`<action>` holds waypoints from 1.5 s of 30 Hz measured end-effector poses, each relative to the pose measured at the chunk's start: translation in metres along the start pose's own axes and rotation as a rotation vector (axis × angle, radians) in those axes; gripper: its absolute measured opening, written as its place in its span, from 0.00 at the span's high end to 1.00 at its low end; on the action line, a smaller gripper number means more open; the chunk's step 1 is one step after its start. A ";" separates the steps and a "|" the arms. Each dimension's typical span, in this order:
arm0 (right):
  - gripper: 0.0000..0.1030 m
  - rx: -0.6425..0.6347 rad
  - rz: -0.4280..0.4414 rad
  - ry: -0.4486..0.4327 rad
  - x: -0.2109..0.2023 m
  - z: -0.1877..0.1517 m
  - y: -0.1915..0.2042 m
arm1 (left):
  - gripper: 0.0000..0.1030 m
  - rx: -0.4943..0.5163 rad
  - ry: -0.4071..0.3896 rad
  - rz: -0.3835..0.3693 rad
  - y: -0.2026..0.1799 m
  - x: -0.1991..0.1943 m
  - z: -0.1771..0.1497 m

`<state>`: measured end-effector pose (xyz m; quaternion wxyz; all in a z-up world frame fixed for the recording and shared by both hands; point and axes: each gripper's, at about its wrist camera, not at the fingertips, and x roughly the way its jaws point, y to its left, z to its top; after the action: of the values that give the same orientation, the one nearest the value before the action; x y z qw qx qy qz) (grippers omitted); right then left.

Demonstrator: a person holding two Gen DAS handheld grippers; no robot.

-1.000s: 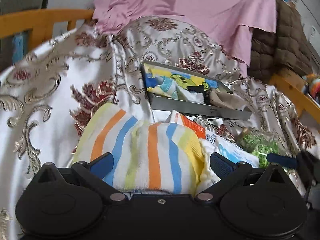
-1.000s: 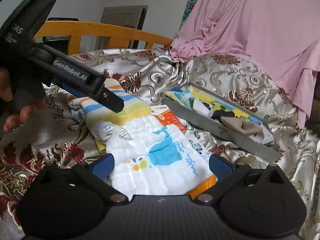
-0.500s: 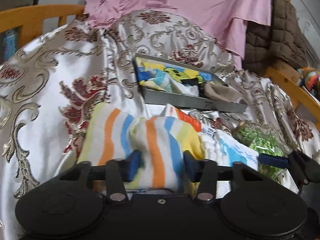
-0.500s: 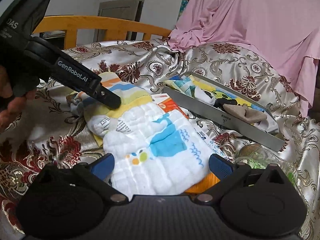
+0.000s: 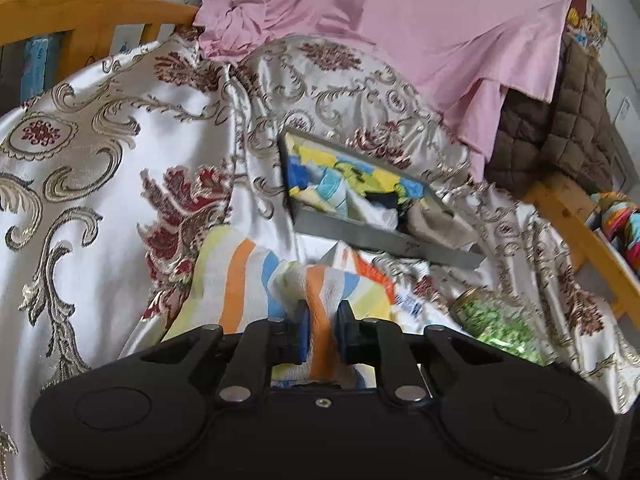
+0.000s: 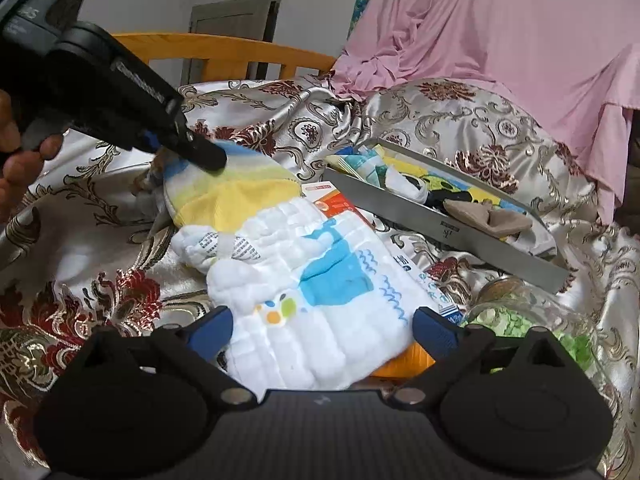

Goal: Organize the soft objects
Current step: 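Grasp the blue-print white muslin cloth with the right gripper while the left holds the striped towel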

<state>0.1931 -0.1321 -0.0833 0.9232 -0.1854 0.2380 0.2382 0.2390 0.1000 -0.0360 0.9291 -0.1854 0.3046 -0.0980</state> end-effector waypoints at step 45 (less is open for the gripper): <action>0.22 0.031 0.014 0.066 0.008 0.000 0.001 | 0.87 -0.115 0.104 -0.109 0.000 0.002 0.002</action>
<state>0.1984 -0.1284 -0.0881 0.9159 -0.1772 0.2734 0.2346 0.2420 0.1003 -0.0357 0.8932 -0.2492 0.3471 -0.1403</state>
